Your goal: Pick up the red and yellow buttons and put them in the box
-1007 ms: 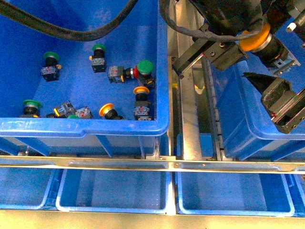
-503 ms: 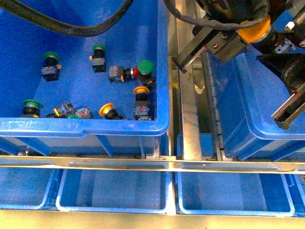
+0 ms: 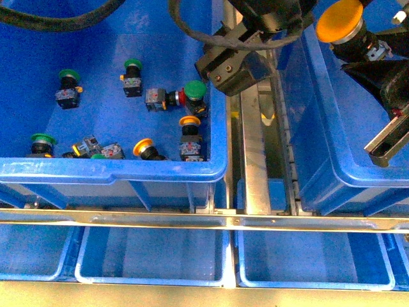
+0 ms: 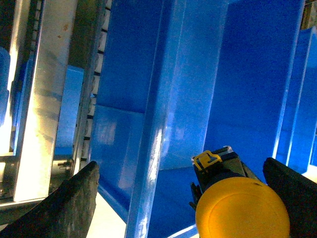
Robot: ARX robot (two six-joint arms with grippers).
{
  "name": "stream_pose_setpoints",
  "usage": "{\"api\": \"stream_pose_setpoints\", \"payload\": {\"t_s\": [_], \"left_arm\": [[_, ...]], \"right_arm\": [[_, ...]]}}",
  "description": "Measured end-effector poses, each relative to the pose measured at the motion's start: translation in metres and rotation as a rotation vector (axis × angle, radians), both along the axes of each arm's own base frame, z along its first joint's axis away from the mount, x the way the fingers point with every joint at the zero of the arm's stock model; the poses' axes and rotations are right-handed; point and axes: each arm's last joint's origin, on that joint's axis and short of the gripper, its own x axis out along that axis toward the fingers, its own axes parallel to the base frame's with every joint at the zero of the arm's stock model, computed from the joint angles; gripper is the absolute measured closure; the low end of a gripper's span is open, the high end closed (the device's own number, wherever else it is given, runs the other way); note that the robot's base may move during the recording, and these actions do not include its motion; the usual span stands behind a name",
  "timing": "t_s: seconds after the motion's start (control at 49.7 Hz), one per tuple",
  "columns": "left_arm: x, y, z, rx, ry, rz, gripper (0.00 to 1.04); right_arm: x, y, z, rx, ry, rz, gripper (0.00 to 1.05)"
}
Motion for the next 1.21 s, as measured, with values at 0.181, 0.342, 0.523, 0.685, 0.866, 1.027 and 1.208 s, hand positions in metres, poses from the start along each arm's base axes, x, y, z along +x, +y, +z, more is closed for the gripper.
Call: {"api": "stream_pose_setpoints", "payload": {"t_s": [0.181,0.342,0.523,0.685,0.866,1.027,1.208], "left_arm": [[0.003,0.012,0.009,-0.03,-0.025,0.027,0.08],[0.008,0.022,0.015,-0.04,-0.096,0.081,0.08],[0.006,0.016,0.015,-0.046,-0.071,0.049,0.08],[-0.006,0.028,0.015,-0.031,-0.105,0.033,0.08],[-0.027,0.063,0.004,0.043,-0.132,0.05,0.08],[-0.046,0.091,-0.02,0.126,-0.102,0.059,0.08],[-0.071,0.116,-0.032,0.19,-0.102,0.061,0.08]], "right_arm": [[-0.001,0.0,-0.002,-0.004,0.016,-0.039,0.77],[-0.004,0.0,-0.008,-0.009,0.046,-0.063,0.77],[-0.005,0.005,-0.008,-0.006,0.049,-0.046,0.77],[-0.006,-0.006,-0.011,-0.008,0.067,-0.089,0.77],[-0.009,-0.02,-0.01,-0.006,0.077,-0.134,0.77],[-0.009,-0.028,-0.009,-0.004,0.083,-0.162,0.77],[-0.01,-0.036,-0.007,-0.001,0.091,-0.187,0.77]]}}
